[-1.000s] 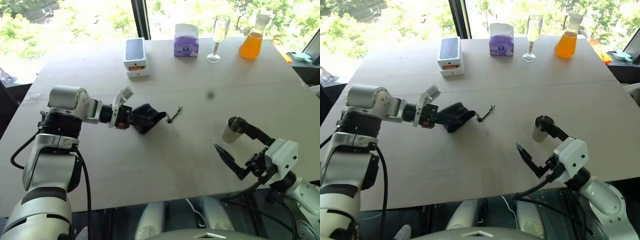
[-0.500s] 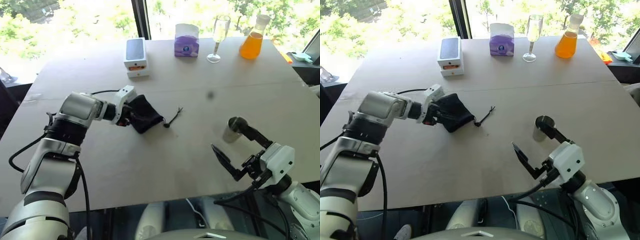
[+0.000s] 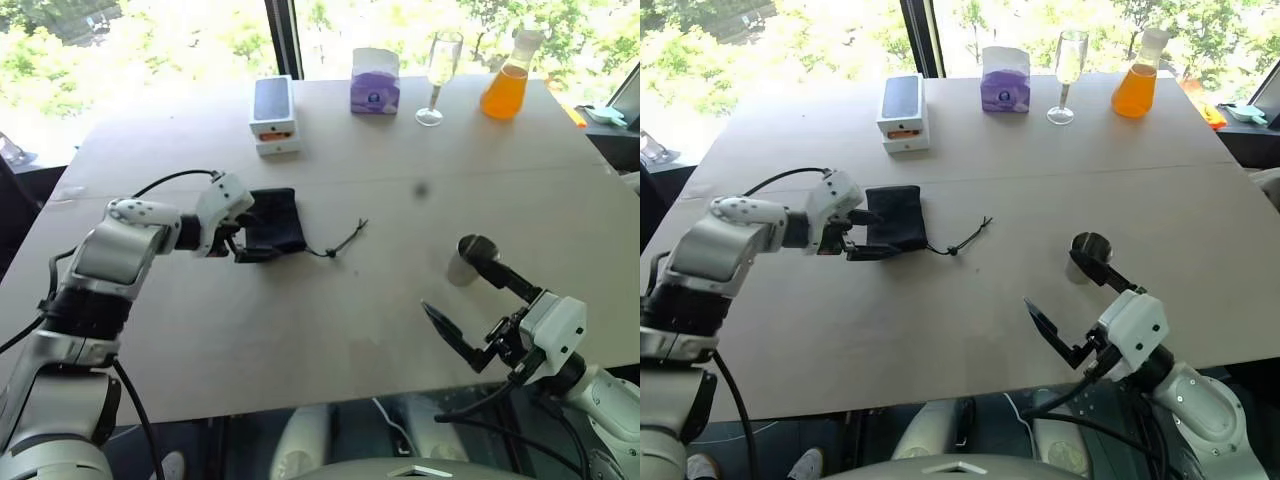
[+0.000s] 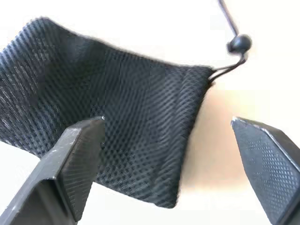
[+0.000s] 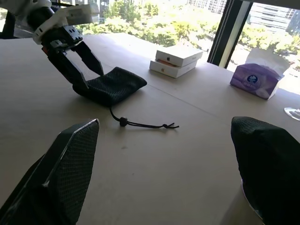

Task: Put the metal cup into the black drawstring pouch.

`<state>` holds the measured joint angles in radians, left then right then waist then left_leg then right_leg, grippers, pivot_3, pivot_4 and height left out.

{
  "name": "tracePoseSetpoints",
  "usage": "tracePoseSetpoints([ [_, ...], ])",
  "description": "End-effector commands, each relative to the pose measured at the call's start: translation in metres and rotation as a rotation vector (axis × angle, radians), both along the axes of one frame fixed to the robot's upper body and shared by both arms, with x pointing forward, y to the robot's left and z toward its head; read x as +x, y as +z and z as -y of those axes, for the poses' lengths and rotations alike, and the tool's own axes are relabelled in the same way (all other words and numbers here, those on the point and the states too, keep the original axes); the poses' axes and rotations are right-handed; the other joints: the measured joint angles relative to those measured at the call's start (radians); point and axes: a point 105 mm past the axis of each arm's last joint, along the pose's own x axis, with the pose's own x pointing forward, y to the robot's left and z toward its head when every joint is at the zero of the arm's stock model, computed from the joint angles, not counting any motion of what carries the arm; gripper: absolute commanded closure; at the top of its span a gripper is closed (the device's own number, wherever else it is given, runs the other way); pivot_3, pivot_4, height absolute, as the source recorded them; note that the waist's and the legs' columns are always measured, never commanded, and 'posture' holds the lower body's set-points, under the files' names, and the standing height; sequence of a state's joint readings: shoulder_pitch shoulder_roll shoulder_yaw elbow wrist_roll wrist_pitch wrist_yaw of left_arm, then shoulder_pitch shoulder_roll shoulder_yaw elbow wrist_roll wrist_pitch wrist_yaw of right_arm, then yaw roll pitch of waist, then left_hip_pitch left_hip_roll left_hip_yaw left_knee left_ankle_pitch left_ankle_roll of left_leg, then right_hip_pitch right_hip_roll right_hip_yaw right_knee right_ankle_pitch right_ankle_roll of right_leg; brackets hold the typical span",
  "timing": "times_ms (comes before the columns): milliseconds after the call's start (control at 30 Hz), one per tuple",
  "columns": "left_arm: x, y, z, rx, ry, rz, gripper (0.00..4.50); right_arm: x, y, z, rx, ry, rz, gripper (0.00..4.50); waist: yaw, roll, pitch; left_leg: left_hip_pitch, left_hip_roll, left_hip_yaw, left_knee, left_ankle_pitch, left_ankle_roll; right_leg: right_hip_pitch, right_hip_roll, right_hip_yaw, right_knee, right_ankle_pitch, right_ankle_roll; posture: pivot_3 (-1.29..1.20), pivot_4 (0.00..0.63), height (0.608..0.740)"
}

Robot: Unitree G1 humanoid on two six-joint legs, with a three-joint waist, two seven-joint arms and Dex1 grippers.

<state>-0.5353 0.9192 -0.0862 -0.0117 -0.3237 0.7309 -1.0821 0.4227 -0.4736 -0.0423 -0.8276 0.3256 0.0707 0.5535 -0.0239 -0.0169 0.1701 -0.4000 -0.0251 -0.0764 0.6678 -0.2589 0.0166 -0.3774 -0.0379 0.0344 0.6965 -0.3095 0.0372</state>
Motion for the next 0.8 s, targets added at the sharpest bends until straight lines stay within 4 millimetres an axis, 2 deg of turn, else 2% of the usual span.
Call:
tracePoseSetpoints([
  [33,-0.014,0.016,0.014,0.026,-0.003,0.113,0.05,-0.006,0.010,0.000,0.009,0.018,0.021,0.00,0.006,0.000,0.000,0.000,0.000,0.000,0.000,0.000,0.000,0.000,0.000,0.000,0.000,0.000,0.000,0.00,0.150,0.740],
  [200,-0.012,0.012,0.018,0.083,0.092,0.274,0.05,-0.008,0.009,0.000,0.018,0.040,-0.015,0.00,0.013,0.000,0.000,0.001,0.000,0.000,0.000,0.000,0.000,0.001,0.000,-0.001,0.001,0.000,0.000,0.00,0.150,0.740],
  [300,-0.022,0.010,0.033,0.132,0.044,0.507,0.05,-0.009,0.005,0.004,0.002,0.047,-0.036,0.00,0.010,0.001,-0.001,0.001,0.000,0.000,0.000,0.000,0.000,0.000,0.000,0.000,0.000,0.000,0.000,0.00,0.150,0.740],
  [367,-0.031,0.001,0.030,0.161,0.109,0.524,0.05,-0.008,0.006,0.006,-0.002,0.045,-0.041,0.00,0.012,0.000,-0.001,0.001,0.000,0.002,-0.001,0.000,0.000,0.001,-0.001,0.002,0.000,0.000,0.000,0.00,0.150,0.740],
  [500,-0.038,0.003,0.026,0.218,0.243,0.683,0.05,-0.010,0.006,0.006,-0.018,0.067,-0.056,0.00,0.014,0.000,-0.001,0.001,0.000,0.002,-0.001,0.000,0.000,0.001,-0.001,0.001,0.000,0.000,0.000,0.00,0.150,0.740],
  [633,-0.047,-0.003,0.025,0.231,0.284,0.737,0.05,-0.012,0.006,0.005,-0.021,0.078,-0.072,0.00,0.017,0.001,-0.001,0.002,0.000,0.001,-0.001,0.000,0.000,0.001,-0.001,0.001,0.000,0.000,0.000,0.00,0.150,0.740],
  [800,-0.047,-0.015,0.015,0.277,0.403,0.767,0.05,-0.015,0.009,0.003,-0.023,0.089,-0.081,0.00,0.019,0.001,-0.001,0.002,0.000,0.001,-0.001,0.000,0.000,0.002,-0.001,0.000,0.000,0.000,0.000,0.00,0.150,0.740],
])
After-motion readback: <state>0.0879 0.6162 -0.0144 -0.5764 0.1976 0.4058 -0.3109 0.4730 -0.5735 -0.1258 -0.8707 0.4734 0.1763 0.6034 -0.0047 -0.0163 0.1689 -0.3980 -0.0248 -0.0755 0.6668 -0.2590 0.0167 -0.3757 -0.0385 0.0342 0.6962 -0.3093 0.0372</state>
